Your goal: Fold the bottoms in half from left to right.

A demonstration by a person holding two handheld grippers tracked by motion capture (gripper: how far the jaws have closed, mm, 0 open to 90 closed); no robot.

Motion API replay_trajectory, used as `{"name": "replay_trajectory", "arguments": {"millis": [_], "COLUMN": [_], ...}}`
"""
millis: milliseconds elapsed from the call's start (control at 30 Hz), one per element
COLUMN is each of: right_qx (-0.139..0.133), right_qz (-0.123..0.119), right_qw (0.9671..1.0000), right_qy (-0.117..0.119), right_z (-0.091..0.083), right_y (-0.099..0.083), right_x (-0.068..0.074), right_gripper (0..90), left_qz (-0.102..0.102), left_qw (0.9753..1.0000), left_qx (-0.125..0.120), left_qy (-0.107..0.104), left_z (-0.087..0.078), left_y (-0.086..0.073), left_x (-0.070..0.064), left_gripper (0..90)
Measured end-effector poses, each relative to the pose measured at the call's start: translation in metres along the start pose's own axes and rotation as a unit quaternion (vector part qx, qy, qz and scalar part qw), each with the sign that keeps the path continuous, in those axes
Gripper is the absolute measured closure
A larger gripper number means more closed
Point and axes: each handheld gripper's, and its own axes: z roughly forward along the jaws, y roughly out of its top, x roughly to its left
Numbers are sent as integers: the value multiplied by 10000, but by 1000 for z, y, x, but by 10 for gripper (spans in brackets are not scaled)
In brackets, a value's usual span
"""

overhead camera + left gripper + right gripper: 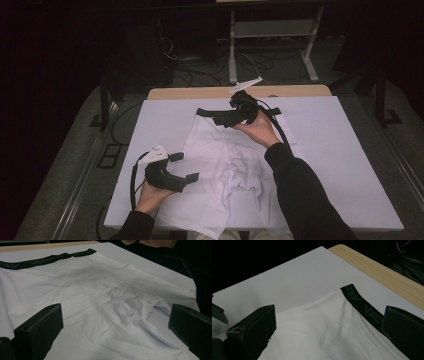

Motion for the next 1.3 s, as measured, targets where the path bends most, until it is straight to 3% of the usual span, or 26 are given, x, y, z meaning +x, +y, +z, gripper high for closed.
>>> {"name": "replay_trajectory", "arguments": {"millis": [567, 1300], "right_qx": [58, 150], "right_qz": [68, 2], "right_qw": [10000, 9998], "right_qy": [5, 95], "right_z": [36, 79], "right_y": [1, 11], "right_x": [-4, 6], "right_gripper": [0, 0], "left_qz": [7, -31], "left_qw": [10000, 10000], "left_qx": [-12, -22], "left_qy": [-19, -39], "left_z": [0, -1], "left_y": [0, 0], "left_x": [0, -1], "left_gripper": [0, 0]}}
